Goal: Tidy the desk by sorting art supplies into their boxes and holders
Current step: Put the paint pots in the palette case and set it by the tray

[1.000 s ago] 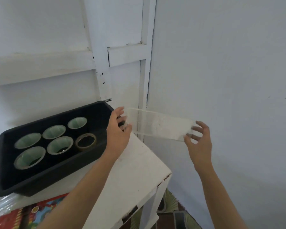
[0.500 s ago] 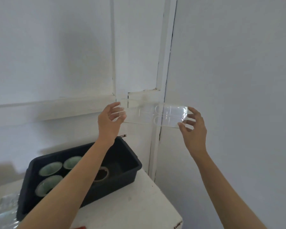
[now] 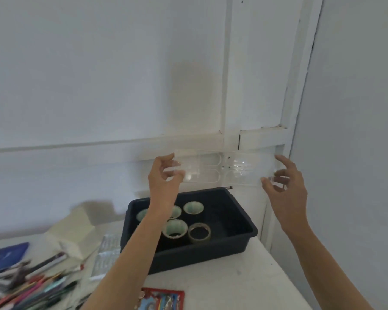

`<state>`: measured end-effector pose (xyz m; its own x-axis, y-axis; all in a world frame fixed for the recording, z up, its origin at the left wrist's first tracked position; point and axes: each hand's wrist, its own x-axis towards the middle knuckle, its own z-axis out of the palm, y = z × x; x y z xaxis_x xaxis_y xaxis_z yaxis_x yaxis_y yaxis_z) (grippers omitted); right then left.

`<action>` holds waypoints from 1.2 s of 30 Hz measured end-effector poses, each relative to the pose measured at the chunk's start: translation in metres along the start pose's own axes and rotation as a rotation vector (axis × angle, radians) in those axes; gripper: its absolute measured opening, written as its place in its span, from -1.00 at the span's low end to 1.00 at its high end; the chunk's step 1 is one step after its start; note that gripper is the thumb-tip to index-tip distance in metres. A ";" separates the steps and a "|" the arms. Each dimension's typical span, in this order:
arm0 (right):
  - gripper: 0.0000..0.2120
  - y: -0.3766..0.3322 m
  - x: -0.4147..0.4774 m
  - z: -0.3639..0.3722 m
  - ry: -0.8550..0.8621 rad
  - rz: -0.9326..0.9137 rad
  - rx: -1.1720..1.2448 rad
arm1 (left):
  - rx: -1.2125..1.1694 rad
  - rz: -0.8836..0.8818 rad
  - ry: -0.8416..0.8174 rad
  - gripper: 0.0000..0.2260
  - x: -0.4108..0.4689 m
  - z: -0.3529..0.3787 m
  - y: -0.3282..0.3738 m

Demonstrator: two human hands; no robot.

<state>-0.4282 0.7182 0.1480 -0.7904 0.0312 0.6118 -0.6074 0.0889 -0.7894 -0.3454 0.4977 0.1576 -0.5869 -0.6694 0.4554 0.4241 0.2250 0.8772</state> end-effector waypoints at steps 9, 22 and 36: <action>-0.47 -0.016 -0.073 0.094 -0.266 0.043 -0.002 | 0.175 -0.059 0.120 -0.65 -0.013 -0.144 -0.009; -0.54 -0.067 -0.270 0.231 -0.543 0.243 0.048 | 0.376 -0.285 0.268 -0.69 -0.087 -0.378 -0.024; -0.57 -0.084 -0.443 0.277 -0.772 0.414 -0.155 | 0.916 -0.656 0.189 -0.70 -0.201 -0.552 -0.061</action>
<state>-0.0491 0.4208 -0.0703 -0.8111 -0.5841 0.0292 -0.2877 0.3550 -0.8895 0.1271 0.2280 -0.0716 -0.3634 -0.9269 -0.0937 -0.6342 0.1725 0.7537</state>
